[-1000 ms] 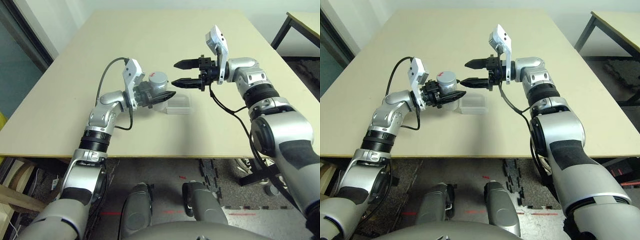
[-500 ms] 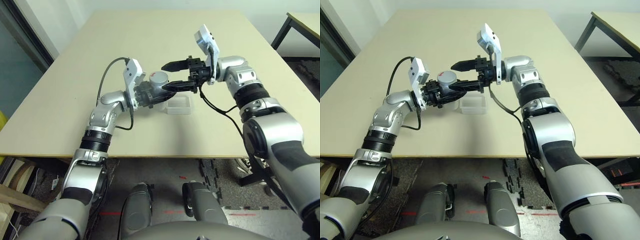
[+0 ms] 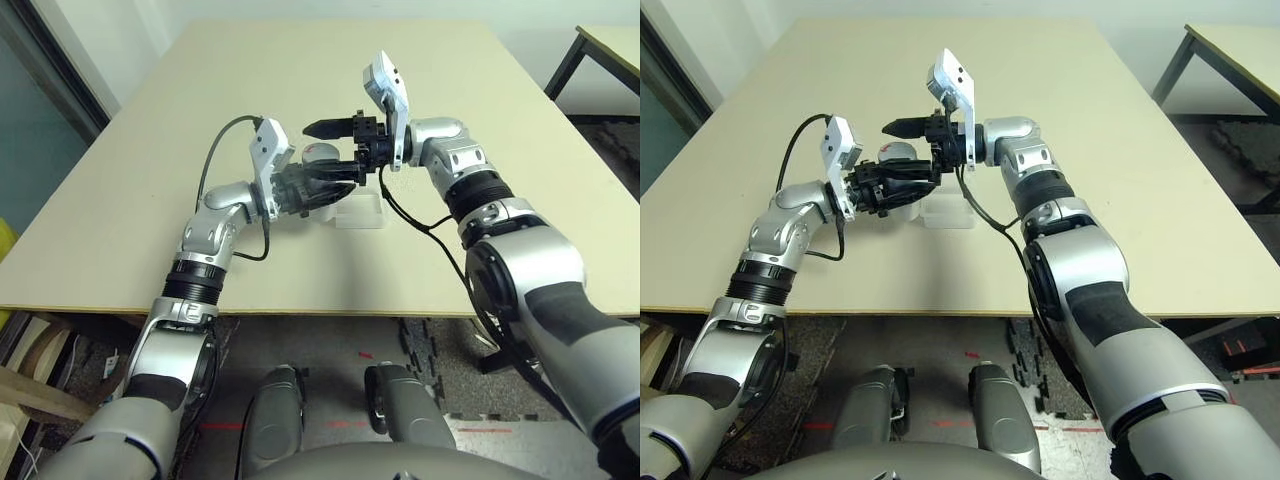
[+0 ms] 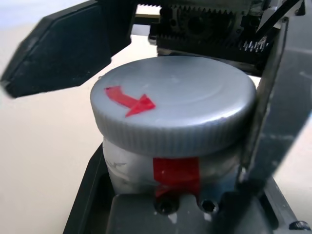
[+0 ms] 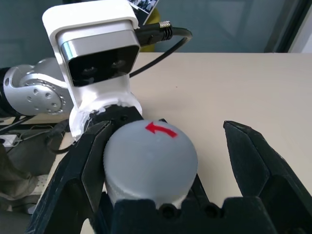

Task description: Pour the medicine from the bottle into the box.

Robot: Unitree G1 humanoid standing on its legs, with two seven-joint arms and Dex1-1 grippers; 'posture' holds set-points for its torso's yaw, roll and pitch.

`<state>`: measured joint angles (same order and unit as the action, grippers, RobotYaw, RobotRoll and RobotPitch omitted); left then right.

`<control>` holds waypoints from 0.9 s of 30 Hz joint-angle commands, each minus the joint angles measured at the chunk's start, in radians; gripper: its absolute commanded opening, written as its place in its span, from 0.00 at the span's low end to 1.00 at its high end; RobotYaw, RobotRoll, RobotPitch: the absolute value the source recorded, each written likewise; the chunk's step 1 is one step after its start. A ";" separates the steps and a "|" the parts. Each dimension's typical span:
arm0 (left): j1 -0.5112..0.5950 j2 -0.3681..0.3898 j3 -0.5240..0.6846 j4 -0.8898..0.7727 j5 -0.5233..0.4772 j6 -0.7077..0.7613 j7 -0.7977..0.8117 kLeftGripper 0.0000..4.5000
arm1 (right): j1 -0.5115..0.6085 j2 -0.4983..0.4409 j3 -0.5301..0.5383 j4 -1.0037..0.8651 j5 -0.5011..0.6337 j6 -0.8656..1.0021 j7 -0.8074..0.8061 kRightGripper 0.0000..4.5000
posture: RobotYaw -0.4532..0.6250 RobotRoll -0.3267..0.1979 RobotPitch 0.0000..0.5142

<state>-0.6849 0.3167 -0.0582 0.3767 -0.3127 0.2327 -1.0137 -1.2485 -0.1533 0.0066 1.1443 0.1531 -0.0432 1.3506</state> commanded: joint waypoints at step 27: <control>-0.008 -0.007 -0.005 0.025 0.006 -0.032 -0.022 0.58 | 0.015 -0.146 -0.015 -0.040 0.006 0.107 0.213 1.00 | 0.31 0.62 0.11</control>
<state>-0.6876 0.3105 -0.0580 0.4000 -0.3129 0.2103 -1.0296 -1.2369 -0.3059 -0.0095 1.1234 0.1548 0.0626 1.5725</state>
